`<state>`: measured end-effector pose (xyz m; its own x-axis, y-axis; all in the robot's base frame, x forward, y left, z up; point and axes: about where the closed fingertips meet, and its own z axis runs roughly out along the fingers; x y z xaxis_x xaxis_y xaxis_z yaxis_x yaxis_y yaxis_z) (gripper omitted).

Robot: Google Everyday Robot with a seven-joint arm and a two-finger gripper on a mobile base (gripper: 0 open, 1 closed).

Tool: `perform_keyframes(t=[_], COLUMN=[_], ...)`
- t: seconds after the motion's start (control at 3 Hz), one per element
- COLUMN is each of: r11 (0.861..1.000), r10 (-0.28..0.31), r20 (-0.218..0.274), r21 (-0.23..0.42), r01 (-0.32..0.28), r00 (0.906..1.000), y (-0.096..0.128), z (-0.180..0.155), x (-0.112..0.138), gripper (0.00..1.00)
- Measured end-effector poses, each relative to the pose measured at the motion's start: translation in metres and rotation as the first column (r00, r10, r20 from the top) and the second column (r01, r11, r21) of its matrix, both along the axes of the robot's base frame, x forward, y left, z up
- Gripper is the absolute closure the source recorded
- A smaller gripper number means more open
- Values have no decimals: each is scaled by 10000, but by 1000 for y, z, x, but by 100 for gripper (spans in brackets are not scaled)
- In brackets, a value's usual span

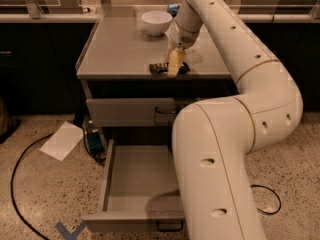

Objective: Place rxbar chocolate into middle drawer

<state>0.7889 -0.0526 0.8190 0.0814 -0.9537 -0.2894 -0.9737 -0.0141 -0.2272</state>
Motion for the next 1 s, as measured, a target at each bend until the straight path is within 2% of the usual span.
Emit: perform_keyframes(t=[0.33, 0.67, 1.0], r11=[10000, 9984, 9871], r10=[1, 141, 467], r20=[1, 183, 897], r21=[3, 536, 1486], r01=[-1, -151, -597], r00=[10000, 9997, 9949], y=[-1, 1, 0], z=[1, 10, 28], x=[-5, -20, -46], gripper=[100, 100, 100])
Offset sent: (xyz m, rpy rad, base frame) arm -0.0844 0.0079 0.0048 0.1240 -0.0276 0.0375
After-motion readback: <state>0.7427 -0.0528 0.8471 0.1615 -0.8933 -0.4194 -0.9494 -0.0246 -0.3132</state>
